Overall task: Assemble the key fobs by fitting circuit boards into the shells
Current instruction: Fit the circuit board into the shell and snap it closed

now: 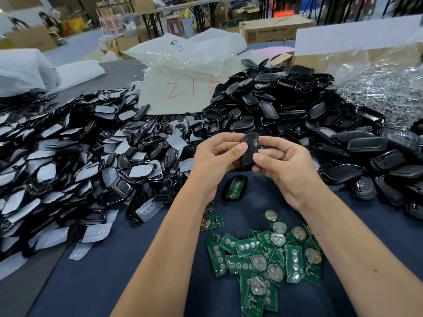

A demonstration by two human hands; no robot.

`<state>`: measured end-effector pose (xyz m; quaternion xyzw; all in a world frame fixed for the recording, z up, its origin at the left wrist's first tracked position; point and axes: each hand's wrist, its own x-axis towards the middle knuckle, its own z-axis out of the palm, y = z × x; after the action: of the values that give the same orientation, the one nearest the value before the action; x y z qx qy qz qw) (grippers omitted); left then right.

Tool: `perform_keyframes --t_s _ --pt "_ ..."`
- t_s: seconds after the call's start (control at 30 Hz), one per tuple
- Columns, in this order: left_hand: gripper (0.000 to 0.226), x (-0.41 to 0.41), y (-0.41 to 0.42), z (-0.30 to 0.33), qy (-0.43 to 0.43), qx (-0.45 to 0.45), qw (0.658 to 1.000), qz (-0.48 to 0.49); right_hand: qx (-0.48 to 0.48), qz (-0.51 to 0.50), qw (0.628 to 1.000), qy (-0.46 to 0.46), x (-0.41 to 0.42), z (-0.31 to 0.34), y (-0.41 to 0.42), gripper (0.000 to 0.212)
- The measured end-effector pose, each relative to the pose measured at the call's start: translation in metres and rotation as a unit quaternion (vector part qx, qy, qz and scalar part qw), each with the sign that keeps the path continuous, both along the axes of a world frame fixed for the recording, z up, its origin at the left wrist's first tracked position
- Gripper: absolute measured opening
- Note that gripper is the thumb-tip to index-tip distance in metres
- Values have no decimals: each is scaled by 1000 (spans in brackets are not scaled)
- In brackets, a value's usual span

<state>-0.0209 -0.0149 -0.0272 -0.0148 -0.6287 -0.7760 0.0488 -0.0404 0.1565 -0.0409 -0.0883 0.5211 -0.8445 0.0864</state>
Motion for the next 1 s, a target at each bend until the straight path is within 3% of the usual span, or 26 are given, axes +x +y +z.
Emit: perform_keyframes --t_s 0.13,0.37,0.57,0.87,1.0 --pt "8 -1 -1 1 -15 6 1000 27 43 -13 999 25 0 -3 -4 31" --pt "14 3 5 2 -34 33 999 5 -25 6 1000 3 1 0 -1 42" --pt "24 3 0 5 -30 55 997 -51 -63 15 998 -11 2 1 1 36" --pt "17 1 2 2 -52 29 997 -46 -75 38 995 -52 -1 1 3 32" --pt "8 1 5 2 -51 13 997 -56 -94 45 993 -48 -1 2 3 40"
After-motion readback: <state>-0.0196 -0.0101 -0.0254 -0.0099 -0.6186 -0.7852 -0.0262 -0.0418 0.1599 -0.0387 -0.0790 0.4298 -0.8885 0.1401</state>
